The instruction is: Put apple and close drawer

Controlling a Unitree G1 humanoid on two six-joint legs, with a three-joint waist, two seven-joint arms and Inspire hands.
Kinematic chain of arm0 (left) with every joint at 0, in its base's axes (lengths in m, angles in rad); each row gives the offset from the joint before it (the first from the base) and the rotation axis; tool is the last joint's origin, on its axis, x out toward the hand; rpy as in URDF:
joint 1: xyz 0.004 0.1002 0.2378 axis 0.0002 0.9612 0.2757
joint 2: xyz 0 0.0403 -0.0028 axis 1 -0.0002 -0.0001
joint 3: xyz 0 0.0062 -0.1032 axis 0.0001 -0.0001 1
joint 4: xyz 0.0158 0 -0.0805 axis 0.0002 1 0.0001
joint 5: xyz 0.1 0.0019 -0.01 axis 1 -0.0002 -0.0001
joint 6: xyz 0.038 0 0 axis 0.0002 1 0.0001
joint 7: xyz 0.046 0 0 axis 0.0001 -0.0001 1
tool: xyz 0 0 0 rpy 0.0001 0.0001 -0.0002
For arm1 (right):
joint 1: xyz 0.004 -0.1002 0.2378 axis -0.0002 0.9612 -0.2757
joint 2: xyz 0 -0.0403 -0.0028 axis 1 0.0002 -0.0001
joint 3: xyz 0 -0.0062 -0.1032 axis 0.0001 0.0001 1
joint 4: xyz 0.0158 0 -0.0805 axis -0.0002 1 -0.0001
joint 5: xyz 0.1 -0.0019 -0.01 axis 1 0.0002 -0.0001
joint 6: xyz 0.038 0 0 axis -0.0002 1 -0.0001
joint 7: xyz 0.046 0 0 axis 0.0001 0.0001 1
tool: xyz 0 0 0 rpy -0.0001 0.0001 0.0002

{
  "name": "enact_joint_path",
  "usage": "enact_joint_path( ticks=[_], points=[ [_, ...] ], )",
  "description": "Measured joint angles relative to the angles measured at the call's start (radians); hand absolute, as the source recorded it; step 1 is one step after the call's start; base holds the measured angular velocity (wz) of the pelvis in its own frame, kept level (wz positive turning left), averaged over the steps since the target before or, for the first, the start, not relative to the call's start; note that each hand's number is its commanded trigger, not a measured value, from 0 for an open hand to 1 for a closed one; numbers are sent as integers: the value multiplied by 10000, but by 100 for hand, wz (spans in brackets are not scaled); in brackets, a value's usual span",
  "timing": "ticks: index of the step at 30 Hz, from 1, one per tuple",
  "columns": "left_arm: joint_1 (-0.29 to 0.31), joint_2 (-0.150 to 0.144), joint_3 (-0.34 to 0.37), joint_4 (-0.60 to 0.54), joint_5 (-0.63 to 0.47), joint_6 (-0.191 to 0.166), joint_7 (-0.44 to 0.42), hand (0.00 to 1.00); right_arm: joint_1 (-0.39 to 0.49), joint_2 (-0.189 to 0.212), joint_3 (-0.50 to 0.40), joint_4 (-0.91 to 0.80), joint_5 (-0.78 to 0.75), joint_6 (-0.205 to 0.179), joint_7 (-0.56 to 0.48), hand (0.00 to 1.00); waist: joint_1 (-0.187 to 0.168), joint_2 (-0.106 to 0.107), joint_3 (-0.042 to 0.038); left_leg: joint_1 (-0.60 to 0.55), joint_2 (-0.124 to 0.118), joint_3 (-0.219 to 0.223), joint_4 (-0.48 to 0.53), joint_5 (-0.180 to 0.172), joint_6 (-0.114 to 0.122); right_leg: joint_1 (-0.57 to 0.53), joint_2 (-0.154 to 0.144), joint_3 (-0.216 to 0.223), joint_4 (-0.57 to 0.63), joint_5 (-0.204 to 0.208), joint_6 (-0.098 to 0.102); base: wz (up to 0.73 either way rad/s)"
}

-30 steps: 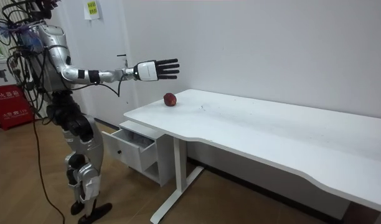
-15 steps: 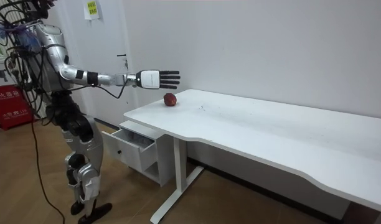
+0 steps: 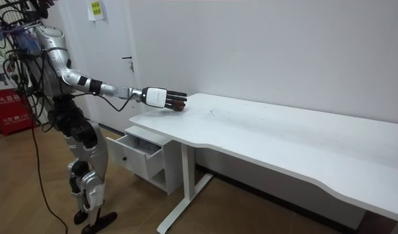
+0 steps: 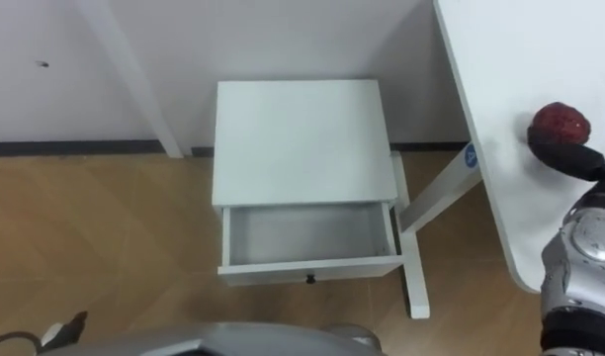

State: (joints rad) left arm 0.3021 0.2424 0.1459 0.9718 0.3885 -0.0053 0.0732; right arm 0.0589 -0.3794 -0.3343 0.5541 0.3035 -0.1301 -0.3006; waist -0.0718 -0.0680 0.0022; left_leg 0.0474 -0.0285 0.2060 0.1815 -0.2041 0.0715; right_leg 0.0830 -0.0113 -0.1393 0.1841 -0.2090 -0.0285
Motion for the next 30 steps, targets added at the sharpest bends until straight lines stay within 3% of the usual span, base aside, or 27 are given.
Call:
enact_joint_path(
  ticks=[7, 19, 30],
  points=[
    [-9, -14, 3, 3, 1, 0, -45, 0, 0, -1, 0, 221, -19, 0, 223, 0, -21, 103, -5, -1, -1, 10, -13, 1, 0, 0, 1, -2, 0, 0, 0, 0],
    [-17, -54, 10, -10, -5, -11, -122, 0, -224, -141, 0, 219, -741, -1, 451, 0, -1, 98, -5, -5, -1, 7, 3, 1, 0, -20, -4, -30, 15, 0, 0, 0],
    [-30, -7, 117, 27, -10, -10, -167, 0, -287, -393, 401, 371, -832, 1, 1414, 0, 235, -140, 5, 13, -1, 2, 4, 1, 0, 12, 0, -18, -22, 0, 0, 0]
  ],
)
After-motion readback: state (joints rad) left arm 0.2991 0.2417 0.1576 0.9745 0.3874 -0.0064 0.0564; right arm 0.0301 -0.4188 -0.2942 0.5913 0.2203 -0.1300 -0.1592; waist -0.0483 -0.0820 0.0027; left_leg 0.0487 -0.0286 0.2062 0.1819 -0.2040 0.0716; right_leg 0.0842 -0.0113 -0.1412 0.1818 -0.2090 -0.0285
